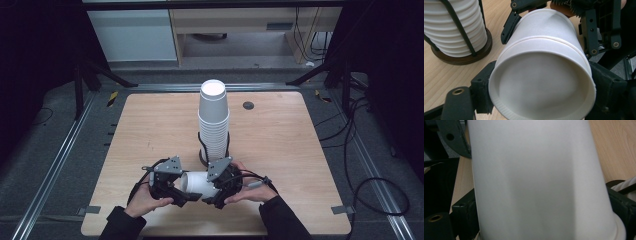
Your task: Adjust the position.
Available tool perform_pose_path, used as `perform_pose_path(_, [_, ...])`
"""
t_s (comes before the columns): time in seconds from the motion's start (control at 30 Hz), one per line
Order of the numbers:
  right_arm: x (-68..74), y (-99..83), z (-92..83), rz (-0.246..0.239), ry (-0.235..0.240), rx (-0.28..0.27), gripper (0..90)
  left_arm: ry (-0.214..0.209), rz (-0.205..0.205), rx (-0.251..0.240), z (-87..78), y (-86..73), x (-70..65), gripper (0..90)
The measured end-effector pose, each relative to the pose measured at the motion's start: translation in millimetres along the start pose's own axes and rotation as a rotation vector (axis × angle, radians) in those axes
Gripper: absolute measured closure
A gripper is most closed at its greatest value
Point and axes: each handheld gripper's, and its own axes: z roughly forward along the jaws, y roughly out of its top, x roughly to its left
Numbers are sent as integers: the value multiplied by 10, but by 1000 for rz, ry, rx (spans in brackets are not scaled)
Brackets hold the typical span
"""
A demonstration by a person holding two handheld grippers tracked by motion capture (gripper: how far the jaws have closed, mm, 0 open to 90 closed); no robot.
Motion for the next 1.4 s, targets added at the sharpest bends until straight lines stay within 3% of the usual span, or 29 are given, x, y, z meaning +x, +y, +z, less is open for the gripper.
perform_pose_path(0.77, [-14, -4, -12, 19, 20, -30, 55, -20, -2, -17, -41, -2, 7, 215])
perform_pose_path(0.97, [-37, -8, -77, 32, 17, -51, 48, -5, -4, -26, -78, -11, 25, 215])
perform_pose_path(1.23, [-85, 4, -256, 54, -14, -122, 45, 21, -9, -28, -135, -43, 82, 213])
perform_pose_path(1.4, [-133, -15, -395, 78, -45, -173, 45, 39, -26, -53, -201, -74, 140, 213])
